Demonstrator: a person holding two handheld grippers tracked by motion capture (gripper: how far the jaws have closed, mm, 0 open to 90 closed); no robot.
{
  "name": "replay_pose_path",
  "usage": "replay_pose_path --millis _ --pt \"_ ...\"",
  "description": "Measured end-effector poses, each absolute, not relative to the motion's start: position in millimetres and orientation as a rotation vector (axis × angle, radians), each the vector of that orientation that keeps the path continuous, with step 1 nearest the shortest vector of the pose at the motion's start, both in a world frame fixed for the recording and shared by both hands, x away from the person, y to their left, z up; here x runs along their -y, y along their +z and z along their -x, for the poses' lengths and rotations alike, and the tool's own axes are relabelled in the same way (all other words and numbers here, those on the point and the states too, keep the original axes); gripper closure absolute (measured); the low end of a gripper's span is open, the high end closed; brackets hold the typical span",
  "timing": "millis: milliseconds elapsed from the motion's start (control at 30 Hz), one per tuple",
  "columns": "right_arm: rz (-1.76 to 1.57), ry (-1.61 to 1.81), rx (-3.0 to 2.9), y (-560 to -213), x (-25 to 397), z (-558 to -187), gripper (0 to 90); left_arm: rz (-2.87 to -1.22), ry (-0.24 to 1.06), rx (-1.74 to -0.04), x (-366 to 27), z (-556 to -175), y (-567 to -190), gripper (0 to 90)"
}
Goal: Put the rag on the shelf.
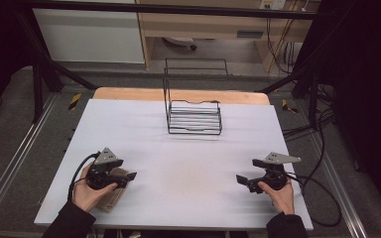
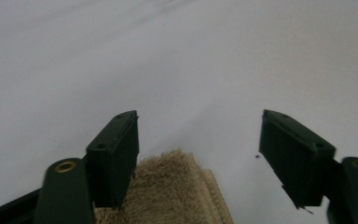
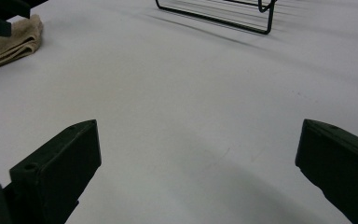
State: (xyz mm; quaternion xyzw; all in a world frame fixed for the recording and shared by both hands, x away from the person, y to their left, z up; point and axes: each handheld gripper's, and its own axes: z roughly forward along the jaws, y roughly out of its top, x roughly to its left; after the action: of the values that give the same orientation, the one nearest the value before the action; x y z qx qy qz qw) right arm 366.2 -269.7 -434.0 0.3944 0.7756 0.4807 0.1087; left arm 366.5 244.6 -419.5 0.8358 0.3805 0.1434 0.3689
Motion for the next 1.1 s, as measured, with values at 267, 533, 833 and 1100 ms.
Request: replay_pose_path --millis 267,533,833,1100 --pt "-1.157 1.401 -2.286 -434 270 -366 0.6 -2.232 0.325 -1.025 -242 -363 -428 52.2" --pt "-1.167 1.409 -2.282 -434 272 -366 0.6 -2.250 0.324 -1.092 -240 -366 -434 64.5" --pt "-1.167 1.406 -2.286 -435 271 -367 0.7 -2.233 0.286 -1.148 -243 -371 -434 80.8" --pt "-1.165 1.399 -2.293 -435 271 -367 0.9 -2.204 0.295 -1.146 -246 -368 -430 86.1"
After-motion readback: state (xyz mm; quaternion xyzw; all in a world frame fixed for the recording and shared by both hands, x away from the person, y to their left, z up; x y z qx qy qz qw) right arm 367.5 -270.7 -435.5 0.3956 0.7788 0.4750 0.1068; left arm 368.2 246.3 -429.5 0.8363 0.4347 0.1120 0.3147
